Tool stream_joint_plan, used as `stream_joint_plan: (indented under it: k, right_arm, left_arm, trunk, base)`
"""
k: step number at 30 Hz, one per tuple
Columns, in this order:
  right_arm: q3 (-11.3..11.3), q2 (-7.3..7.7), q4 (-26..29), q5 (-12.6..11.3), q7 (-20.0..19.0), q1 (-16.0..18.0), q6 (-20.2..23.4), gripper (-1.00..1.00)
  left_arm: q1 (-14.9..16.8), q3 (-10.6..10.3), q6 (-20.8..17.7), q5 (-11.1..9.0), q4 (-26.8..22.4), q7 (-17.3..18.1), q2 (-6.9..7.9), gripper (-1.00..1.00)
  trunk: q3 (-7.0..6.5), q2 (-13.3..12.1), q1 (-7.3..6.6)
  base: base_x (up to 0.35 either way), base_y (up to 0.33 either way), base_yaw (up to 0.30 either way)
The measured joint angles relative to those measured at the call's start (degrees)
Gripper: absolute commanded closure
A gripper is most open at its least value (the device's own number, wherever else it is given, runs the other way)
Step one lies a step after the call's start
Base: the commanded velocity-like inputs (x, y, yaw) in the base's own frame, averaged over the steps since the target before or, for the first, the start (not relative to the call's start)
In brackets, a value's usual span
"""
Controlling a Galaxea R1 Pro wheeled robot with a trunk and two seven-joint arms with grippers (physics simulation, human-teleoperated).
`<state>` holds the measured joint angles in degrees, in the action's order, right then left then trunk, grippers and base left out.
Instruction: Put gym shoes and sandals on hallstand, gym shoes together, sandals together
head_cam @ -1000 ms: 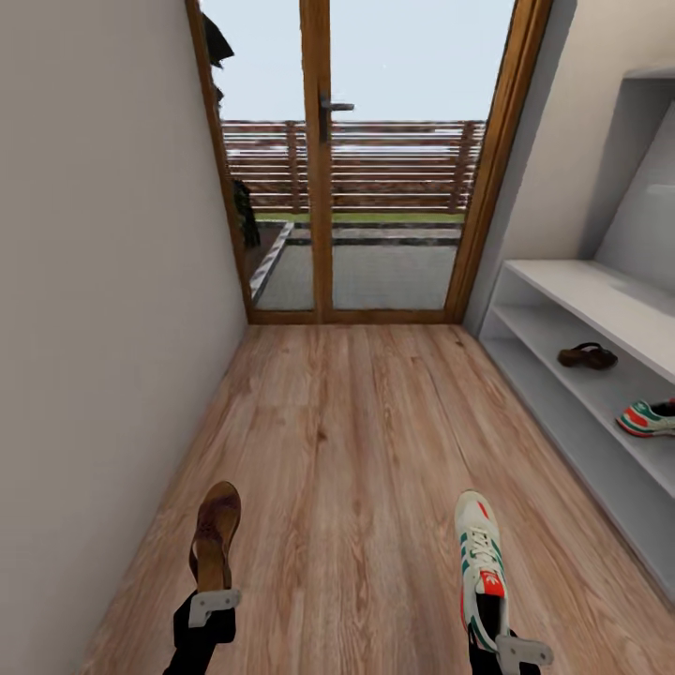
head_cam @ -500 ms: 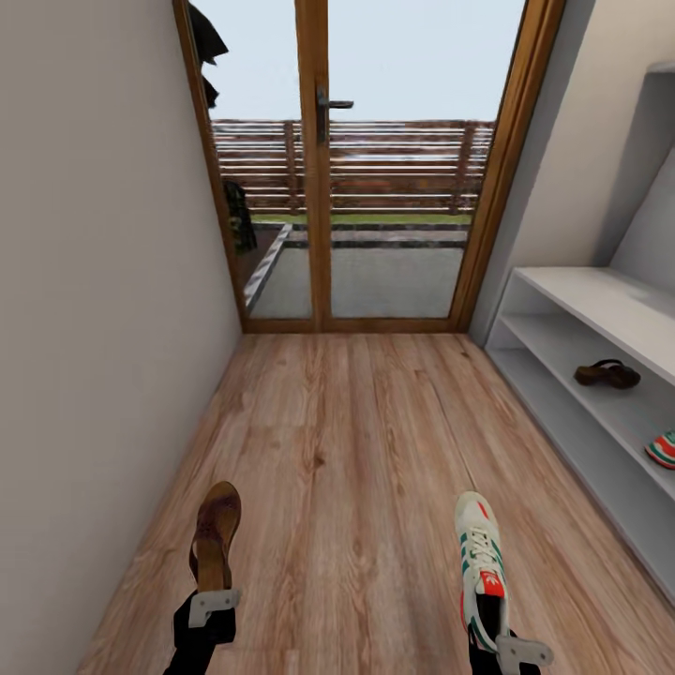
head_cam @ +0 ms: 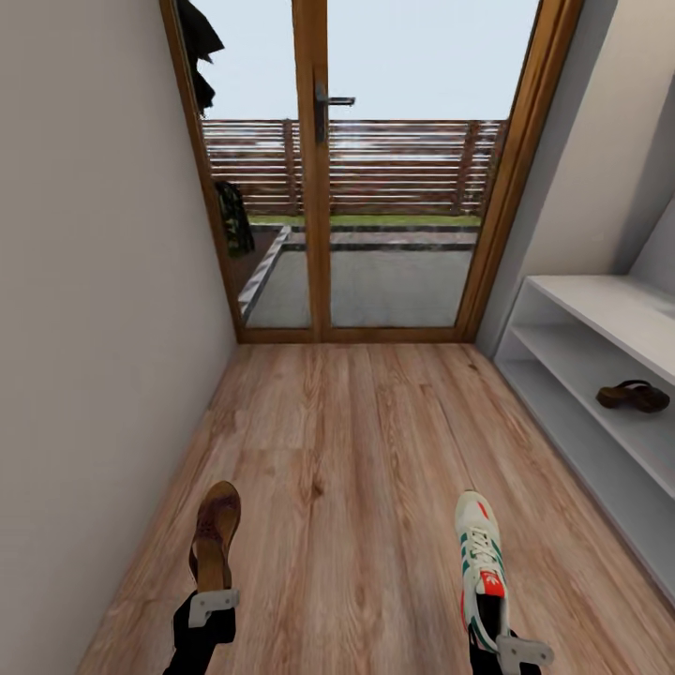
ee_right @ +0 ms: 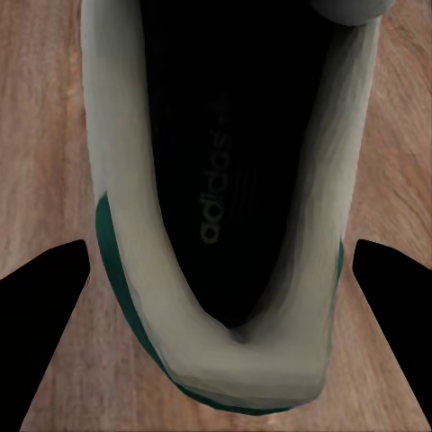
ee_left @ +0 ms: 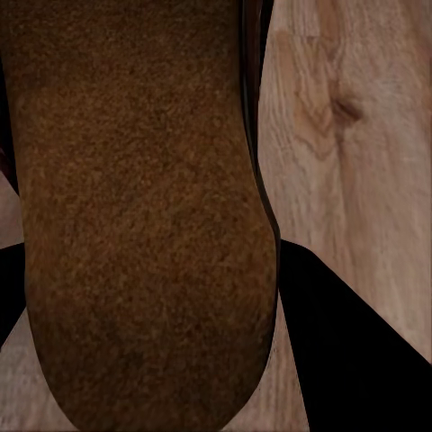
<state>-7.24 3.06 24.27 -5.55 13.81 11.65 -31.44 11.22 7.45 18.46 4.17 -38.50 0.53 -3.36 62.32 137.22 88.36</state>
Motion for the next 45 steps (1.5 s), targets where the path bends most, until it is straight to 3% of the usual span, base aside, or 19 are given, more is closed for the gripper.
stream_joint_plan:
  k: [25,45]
  right_arm:
    - [-0.01,-0.13,0.0,-0.06,0.1,0.0,0.01,1.0]
    - [0.0,-0.13,0.01,-0.06,0.1,-0.01,0.01,1.0]
  left_arm:
    - [0.0,0.0,0.0,0.0,0.0,0.0,0.01,1.0]
    - [0.01,0.0,0.0,-0.06,0.02,0.0,0.0,1.0]
  trunk:
    - [0.0,0.0,0.0]
    - [0.0,0.0,0.0]
  base:
    - [0.339,0.0,-0.003]
    - [0.339,0.005,-0.249]
